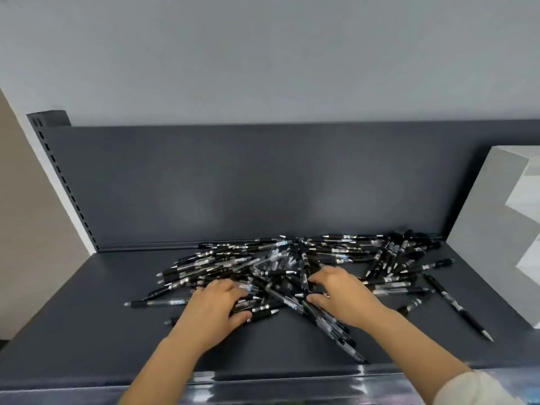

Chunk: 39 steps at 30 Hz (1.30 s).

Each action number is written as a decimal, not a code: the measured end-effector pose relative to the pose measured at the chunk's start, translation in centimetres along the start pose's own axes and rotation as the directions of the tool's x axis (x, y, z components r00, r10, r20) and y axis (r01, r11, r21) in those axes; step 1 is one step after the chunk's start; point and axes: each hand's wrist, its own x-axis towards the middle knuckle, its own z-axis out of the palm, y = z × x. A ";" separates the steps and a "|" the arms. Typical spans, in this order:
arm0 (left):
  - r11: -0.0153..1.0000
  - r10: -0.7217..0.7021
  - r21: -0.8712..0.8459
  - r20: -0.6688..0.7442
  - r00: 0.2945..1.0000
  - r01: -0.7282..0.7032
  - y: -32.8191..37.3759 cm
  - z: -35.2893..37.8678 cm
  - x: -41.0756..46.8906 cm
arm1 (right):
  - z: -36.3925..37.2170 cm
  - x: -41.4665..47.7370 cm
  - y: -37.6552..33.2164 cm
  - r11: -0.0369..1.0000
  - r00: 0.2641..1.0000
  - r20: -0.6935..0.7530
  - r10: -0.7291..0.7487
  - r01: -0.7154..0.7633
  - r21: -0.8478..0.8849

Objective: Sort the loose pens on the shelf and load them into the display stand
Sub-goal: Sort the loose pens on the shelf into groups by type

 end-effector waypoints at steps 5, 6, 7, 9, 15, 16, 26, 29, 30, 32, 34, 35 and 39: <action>1.000 -0.008 0.011 0.020 1.000 0.007 -0.2 1.3 -0.4 | 1.3 -0.4 1.0 0.998 0.996 0.069 0.051 -0.049 -0.032; 1.000 -0.005 0.006 0.014 1.000 0.005 -0.2 1.3 -0.5 | 1.6 -0.5 1.2 0.998 0.996 0.067 0.052 -0.051 -0.021; 1.000 -0.008 0.005 0.007 1.000 0.008 -0.3 1.4 -0.5 | 1.8 -0.6 1.4 0.998 0.996 0.059 0.061 -0.061 0.000; 1.000 -0.017 -0.004 -0.004 1.000 0.017 -0.3 1.4 -0.4 | 2.0 -0.5 2.0 0.995 0.996 0.033 0.084 -0.086 0.051; 0.999 -0.039 0.010 -0.022 0.999 0.039 -0.1 1.5 -0.5 | 2.5 -0.5 3.3 0.973 0.983 -0.012 0.185 -0.181 0.140; 0.999 -0.046 0.016 -0.016 0.999 0.046 0.0 1.5 -0.5 | 2.6 -0.5 3.5 0.972 0.981 -0.018 0.195 -0.191 0.141; 0.998 -0.050 0.029 -0.023 0.998 0.051 0.1 1.8 -0.8 | 1.6 -1.1 5.1 0.950 0.953 -0.071 0.293 -0.282 0.136; 0.998 -0.046 0.030 -0.033 0.998 0.047 0.1 1.9 -0.9 | 1.4 -1.1 4.9 0.963 0.961 -0.129 0.243 -0.224 0.148; 0.998 -0.047 0.027 -0.039 0.998 0.048 0.1 1.9 -0.9 | 1.2 -1.2 4.6 0.967 0.963 -0.146 0.224 -0.202 0.152; 0.999 -0.048 0.018 -0.049 0.998 0.049 0.2 2.0 -0.9 | 1.2 -1.3 4.0 0.972 0.972 -0.134 0.191 -0.168 0.163; 0.999 -0.052 0.003 -0.055 0.997 0.053 0.3 2.0 -0.9 | 1.4 -1.6 3.4 0.973 0.983 -0.068 0.170 -0.157 0.168; 0.998 -0.055 -0.012 -0.061 0.997 0.055 0.3 2.0 -1.0 | 1.6 -1.7 3.2 0.973 0.986 -0.030 0.164 -0.157 0.167; 0.997 -0.074 -0.045 -0.083 0.994 0.070 0.5 2.3 -1.1 | 2.5 -2.3 3.1 0.966 0.982 0.018 0.190 -0.190 0.175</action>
